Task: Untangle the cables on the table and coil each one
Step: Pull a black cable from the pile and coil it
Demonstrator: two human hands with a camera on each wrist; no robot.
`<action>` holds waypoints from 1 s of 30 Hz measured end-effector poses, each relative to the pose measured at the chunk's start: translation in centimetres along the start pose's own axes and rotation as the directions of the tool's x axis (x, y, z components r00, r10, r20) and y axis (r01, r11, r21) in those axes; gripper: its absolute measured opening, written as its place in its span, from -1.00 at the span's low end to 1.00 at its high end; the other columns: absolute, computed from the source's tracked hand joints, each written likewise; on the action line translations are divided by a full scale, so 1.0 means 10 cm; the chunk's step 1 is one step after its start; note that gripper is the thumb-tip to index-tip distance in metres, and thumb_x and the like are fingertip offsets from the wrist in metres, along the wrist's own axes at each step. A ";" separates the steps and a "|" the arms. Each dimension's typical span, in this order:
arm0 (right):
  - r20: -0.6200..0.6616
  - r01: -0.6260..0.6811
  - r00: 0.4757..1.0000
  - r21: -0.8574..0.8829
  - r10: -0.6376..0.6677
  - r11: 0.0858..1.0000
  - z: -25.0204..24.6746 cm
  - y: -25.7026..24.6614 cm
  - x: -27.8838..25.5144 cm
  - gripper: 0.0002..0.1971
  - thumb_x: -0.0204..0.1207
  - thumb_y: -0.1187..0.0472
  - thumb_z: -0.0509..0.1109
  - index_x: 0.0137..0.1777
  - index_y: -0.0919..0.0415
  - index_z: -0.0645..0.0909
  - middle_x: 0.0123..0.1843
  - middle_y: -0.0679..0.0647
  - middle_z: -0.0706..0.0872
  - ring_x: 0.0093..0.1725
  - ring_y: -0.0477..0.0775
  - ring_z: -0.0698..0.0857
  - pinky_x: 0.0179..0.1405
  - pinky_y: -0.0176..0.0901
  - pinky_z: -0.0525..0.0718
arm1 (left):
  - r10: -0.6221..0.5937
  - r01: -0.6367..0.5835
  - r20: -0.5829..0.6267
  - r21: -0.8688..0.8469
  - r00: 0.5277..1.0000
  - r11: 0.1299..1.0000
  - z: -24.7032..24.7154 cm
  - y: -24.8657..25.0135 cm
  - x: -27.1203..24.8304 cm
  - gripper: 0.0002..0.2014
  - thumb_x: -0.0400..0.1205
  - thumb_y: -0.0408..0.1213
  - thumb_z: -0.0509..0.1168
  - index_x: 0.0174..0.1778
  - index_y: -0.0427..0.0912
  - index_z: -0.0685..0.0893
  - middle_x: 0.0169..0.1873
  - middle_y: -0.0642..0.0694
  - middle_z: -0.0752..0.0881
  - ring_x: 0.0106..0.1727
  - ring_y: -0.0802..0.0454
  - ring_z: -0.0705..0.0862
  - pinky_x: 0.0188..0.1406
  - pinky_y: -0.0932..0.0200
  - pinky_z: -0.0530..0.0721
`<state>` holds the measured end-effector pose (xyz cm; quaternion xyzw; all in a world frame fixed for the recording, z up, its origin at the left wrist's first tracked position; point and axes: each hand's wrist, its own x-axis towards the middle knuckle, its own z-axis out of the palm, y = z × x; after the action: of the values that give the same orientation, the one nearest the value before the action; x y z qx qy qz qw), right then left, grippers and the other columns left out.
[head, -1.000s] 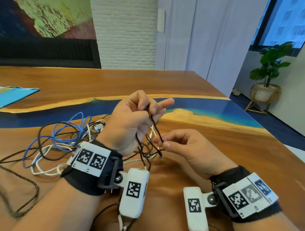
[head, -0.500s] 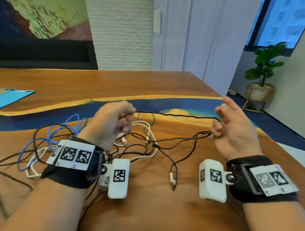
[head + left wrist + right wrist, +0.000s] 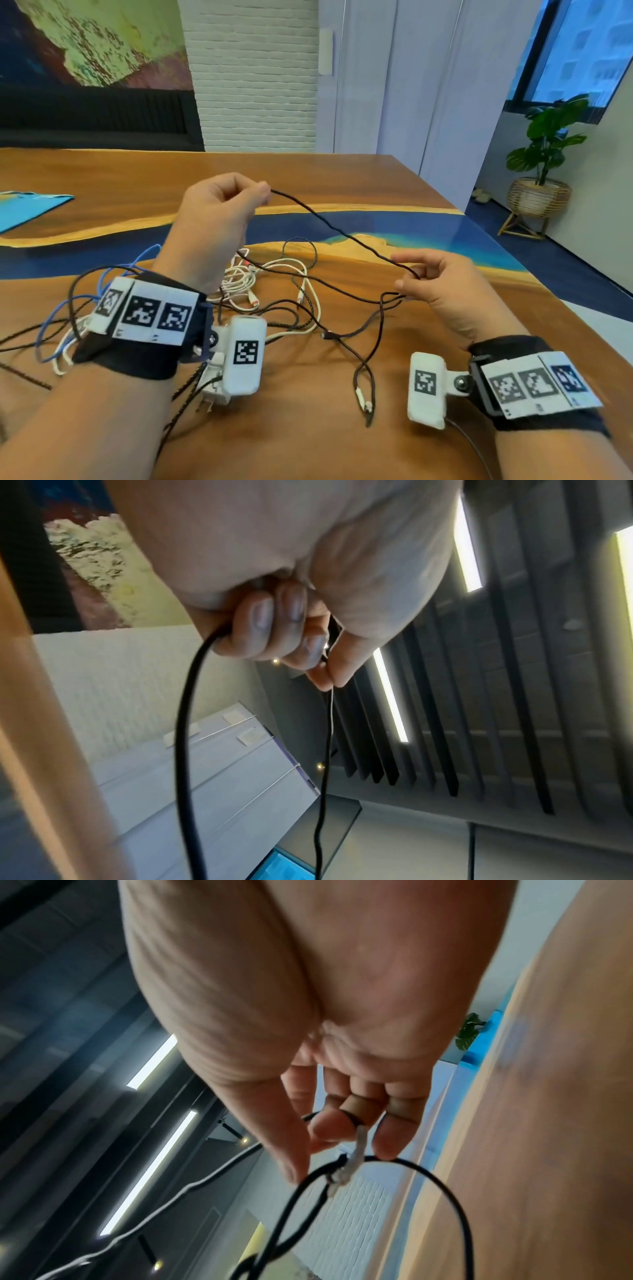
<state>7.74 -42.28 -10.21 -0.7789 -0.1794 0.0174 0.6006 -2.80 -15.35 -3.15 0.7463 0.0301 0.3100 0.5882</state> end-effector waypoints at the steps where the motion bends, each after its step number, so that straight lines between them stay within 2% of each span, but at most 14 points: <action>1: -0.039 -0.023 0.999 0.056 0.025 0.998 0.00 0.01 0.01 -0.73 0.52 0.41 0.56 0.10 0.05 0.83 -0.21 0.09 0.72 -0.21 0.02 0.73 -0.10 -0.14 0.78 | 0.050 -0.049 -0.008 0.094 0.999 0.994 0.00 0.05 0.04 -0.77 0.76 -0.18 0.33 -0.19 -0.15 0.73 -0.53 -0.01 0.49 -0.53 0.12 0.38 -0.47 0.19 0.38; 4: -0.153 -0.101 0.975 0.345 0.162 0.933 0.03 -0.02 0.03 -0.91 0.65 0.30 0.46 0.11 0.24 0.74 -0.28 0.09 0.64 -0.34 -0.01 0.65 -0.36 -0.13 0.76 | 0.144 -0.160 0.069 0.398 0.987 0.903 0.00 0.15 0.16 -0.77 0.72 -0.08 0.39 -0.19 -0.10 0.80 -0.34 -0.28 0.70 -0.40 0.09 0.52 -0.34 0.10 0.52; 8: -0.300 -0.067 0.936 0.361 0.184 0.930 0.01 -0.06 0.03 -0.91 0.69 0.17 0.44 0.09 0.16 0.67 -0.36 0.05 0.59 -0.40 -0.05 0.65 -0.39 -0.05 0.79 | 0.002 -0.101 0.185 0.527 0.983 0.844 0.00 0.15 0.20 -0.74 0.64 0.04 0.45 -0.25 -0.04 0.83 -0.27 -0.33 0.78 -0.24 -0.25 0.66 -0.29 0.06 0.59; 10: -0.352 -0.043 0.923 0.304 0.154 0.952 -0.02 -0.05 0.02 -0.88 0.63 0.12 0.51 0.00 0.15 0.69 -0.40 0.03 0.59 -0.42 -0.06 0.61 -0.37 -0.07 0.78 | -0.051 -0.059 0.187 0.541 0.981 0.839 0.00 0.12 0.20 -0.70 0.59 0.08 0.48 -0.29 -0.06 0.82 -0.36 -0.31 0.73 -0.36 -0.15 0.59 -0.34 0.05 0.57; 13: -0.341 -0.034 0.930 0.290 0.137 0.956 -0.06 -0.03 0.03 -0.84 0.55 0.13 0.59 -0.14 0.10 0.66 -0.47 -0.05 0.54 -0.45 -0.03 0.51 -0.33 -0.04 0.64 | -0.012 -0.044 0.108 0.492 0.994 0.870 0.08 0.03 0.19 -0.79 0.60 0.01 0.52 -0.23 -0.04 0.81 -0.48 -0.12 0.63 -0.45 0.12 0.49 -0.37 0.12 0.54; 15: -0.281 -0.038 0.945 0.417 0.168 0.908 -0.06 -0.04 0.03 -0.83 0.56 0.21 0.57 -0.17 0.08 0.61 -0.51 -0.08 0.50 -0.47 -0.05 0.51 -0.30 -0.05 0.65 | 0.031 -0.057 0.064 0.462 0.997 0.885 0.17 -0.04 0.17 -0.93 0.61 -0.10 0.53 -0.04 0.08 0.80 -0.21 -0.01 0.71 -0.22 0.14 0.61 -0.14 0.11 0.59; 16: -0.238 -0.039 0.955 0.494 0.178 0.869 -0.04 -0.06 0.03 -0.84 0.58 0.25 0.54 -0.15 0.10 0.60 -0.50 -0.06 0.50 -0.47 -0.05 0.54 -0.27 -0.02 0.72 | 0.051 -0.074 0.059 0.486 0.997 0.871 0.21 -0.06 0.14 -0.86 0.61 -0.14 0.53 0.04 0.16 0.77 0.00 0.03 0.68 0.01 0.14 0.63 0.05 0.11 0.57; 18: -0.167 -0.033 0.973 0.574 0.156 0.819 0.03 -0.10 0.02 -0.86 0.61 0.30 0.50 -0.11 0.15 0.59 -0.48 -0.02 0.52 -0.44 -0.03 0.61 -0.19 0.02 0.81 | 0.131 -0.150 0.074 0.522 0.989 0.840 0.30 -0.07 0.08 -0.78 0.61 -0.20 0.52 0.03 0.27 0.74 0.31 0.09 0.51 0.40 0.12 0.47 0.35 0.19 0.34; 19: -0.151 -0.025 0.979 0.575 0.136 0.817 0.08 -0.12 0.00 -0.86 0.61 0.31 0.49 -0.12 0.16 0.59 -0.49 0.00 0.53 -0.44 0.00 0.64 -0.20 0.00 0.82 | 0.182 -0.205 0.096 0.507 0.979 0.837 0.36 -0.04 0.02 -0.76 0.61 -0.23 0.51 -0.02 0.29 0.74 0.36 0.11 0.47 0.48 0.14 0.40 0.38 0.24 0.27; 20: -0.143 -0.014 0.983 0.571 0.116 0.821 0.14 -0.15 -0.02 -0.85 0.61 0.31 0.49 -0.14 0.17 0.58 -0.50 0.02 0.54 -0.43 0.02 0.67 -0.22 -0.03 0.81 | 0.226 -0.260 0.127 0.480 0.966 0.838 0.41 -0.02 -0.04 -0.76 0.61 -0.25 0.50 -0.08 0.30 0.76 0.35 0.13 0.49 0.48 0.17 0.40 0.35 0.32 0.26; 22: -0.127 0.015 0.989 0.575 0.072 0.818 0.26 -0.21 -0.07 -0.83 0.62 0.29 0.48 -0.18 0.18 0.58 -0.51 0.05 0.58 -0.41 0.06 0.73 -0.24 -0.04 0.80 | 0.228 -0.303 0.219 0.417 0.949 0.857 0.50 0.01 -0.16 -0.78 0.61 -0.26 0.49 -0.18 0.25 0.81 0.17 0.17 0.64 0.29 0.23 0.55 0.18 0.42 0.38; 25: -0.061 0.016 0.998 0.641 0.030 0.767 0.39 -0.29 -0.14 -0.80 0.64 0.24 0.44 -0.22 0.20 0.58 -0.47 0.10 0.59 -0.36 0.08 0.77 -0.22 -0.05 0.80 | -0.007 -0.176 0.442 0.372 0.897 0.911 0.58 0.00 -0.28 -0.95 0.59 -0.16 0.53 -0.19 0.09 0.85 -0.26 0.11 0.79 -0.20 0.26 0.69 -0.24 0.38 0.58; 27: -0.016 -0.004 1.000 0.670 0.019 0.743 0.43 -0.31 -0.18 -0.79 0.66 0.22 0.40 -0.23 0.19 0.56 -0.45 0.10 0.57 -0.33 0.08 0.78 -0.22 -0.06 0.80 | -0.141 -0.077 0.507 0.385 0.851 0.920 0.59 -0.05 -0.29 -0.85 0.54 -0.03 0.58 -0.10 0.05 0.79 -0.29 0.08 0.80 -0.30 0.22 0.68 -0.28 0.30 0.62; 30: 0.014 -0.024 1.000 0.721 0.020 0.693 0.44 -0.35 -0.20 -0.75 0.71 0.19 0.32 -0.22 0.18 0.52 -0.45 0.08 0.56 -0.33 0.04 0.78 -0.20 -0.07 0.81 | -0.209 -0.004 0.506 0.387 0.837 0.922 0.56 -0.13 -0.27 -0.67 0.46 -0.03 0.64 -0.01 -0.01 0.68 -0.20 0.01 0.83 -0.29 0.14 0.71 -0.19 0.17 0.70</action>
<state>3.87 -38.07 -8.47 -0.4835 -0.1504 0.0953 0.8571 -1.79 -20.90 -6.12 0.8978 -0.0372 0.0441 0.4366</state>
